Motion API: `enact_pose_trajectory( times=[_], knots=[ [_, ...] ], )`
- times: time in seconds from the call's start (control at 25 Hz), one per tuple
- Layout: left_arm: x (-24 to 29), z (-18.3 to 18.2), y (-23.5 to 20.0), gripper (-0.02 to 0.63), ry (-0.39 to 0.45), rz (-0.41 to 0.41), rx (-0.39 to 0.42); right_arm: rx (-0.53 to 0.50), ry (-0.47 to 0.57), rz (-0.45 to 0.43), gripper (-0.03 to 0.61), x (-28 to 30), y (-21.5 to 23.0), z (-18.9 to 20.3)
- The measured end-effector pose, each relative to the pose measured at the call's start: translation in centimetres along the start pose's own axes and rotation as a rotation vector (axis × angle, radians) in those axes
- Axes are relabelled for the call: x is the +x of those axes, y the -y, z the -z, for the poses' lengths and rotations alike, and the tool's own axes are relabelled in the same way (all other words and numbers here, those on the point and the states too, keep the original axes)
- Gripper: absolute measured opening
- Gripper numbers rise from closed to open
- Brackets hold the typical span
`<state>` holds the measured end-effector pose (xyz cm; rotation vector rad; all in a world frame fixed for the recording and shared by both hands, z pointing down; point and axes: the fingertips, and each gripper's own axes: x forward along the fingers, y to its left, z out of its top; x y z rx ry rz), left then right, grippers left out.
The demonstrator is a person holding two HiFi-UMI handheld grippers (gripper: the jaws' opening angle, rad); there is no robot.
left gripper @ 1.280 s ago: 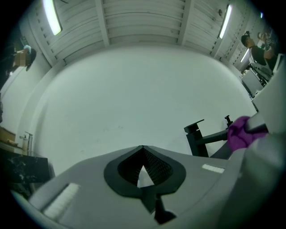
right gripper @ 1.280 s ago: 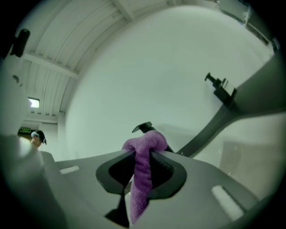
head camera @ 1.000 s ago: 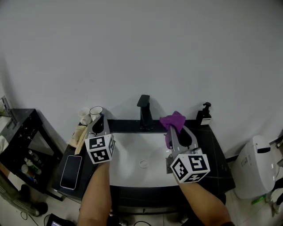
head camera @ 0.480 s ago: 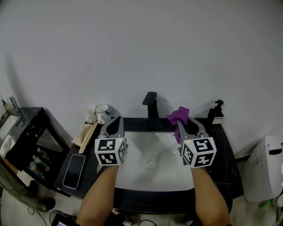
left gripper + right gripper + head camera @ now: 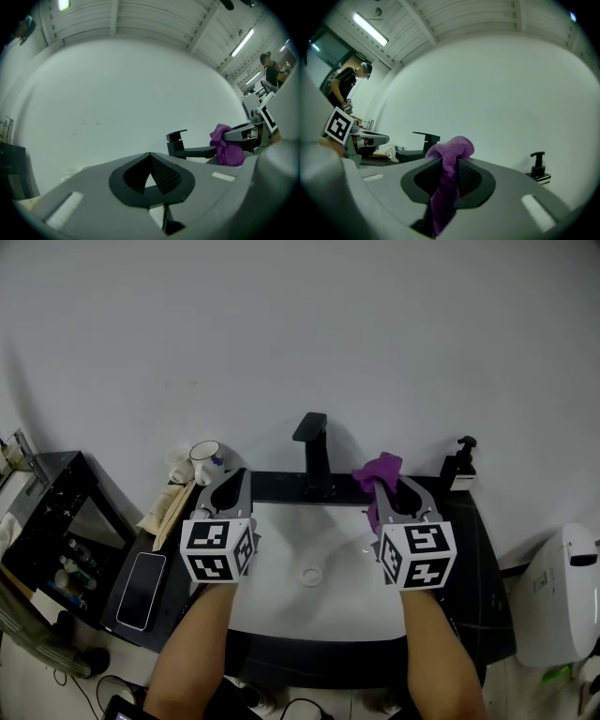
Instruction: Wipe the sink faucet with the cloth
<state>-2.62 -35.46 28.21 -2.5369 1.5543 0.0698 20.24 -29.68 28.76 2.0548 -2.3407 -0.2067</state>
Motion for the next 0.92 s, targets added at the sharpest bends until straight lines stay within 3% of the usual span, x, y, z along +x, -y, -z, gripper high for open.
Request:
enact_pose_trajectory(
  times=[0.92],
  knots=[
    [-0.1, -0.1, 0.3, 0.017, 0.003, 0.001, 0.007, -0.076, 0.046, -0.024, 0.069, -0.3, -1.1, -0.8]
  ],
)
